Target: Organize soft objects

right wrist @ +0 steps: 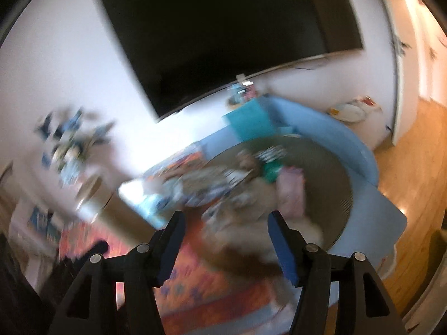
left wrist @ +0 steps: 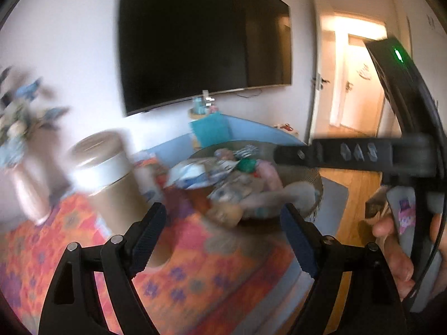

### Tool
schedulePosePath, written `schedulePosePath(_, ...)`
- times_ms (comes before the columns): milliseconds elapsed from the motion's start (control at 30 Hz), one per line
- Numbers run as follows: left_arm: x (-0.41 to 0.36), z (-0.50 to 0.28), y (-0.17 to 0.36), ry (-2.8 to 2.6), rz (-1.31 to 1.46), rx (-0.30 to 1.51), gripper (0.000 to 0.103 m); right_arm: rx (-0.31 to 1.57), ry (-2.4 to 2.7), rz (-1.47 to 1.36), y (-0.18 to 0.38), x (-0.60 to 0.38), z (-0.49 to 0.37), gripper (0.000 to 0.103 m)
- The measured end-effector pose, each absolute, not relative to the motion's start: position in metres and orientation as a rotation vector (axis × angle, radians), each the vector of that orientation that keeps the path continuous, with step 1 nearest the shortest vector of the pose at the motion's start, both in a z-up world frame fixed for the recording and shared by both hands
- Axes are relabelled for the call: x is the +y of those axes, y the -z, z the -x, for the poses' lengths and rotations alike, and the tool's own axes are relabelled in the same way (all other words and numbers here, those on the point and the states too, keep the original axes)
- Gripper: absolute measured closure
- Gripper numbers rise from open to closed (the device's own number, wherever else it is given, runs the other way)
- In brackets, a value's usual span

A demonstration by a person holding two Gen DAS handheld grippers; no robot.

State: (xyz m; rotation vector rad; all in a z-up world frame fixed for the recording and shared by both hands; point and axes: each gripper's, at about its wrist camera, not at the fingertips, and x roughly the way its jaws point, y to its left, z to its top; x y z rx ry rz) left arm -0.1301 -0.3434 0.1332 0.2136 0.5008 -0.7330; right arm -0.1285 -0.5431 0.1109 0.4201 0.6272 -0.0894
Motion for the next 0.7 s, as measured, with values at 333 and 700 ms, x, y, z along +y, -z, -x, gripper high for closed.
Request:
schedulePosePath(333, -0.175, 0.124, -0.133, 0.336, -0.14, 0.548, 0.018, 0.712, -0.22, -0.144, -0.111, -0.377, 0.122, 0.044)
schedulePosePath(700, -0.039, 0.072, -0.123, -0.047, -0.057, 0.599, 0.018, 0.683, -0.355, -0.048, -0.099, -0.227, 0.036, 0.043)
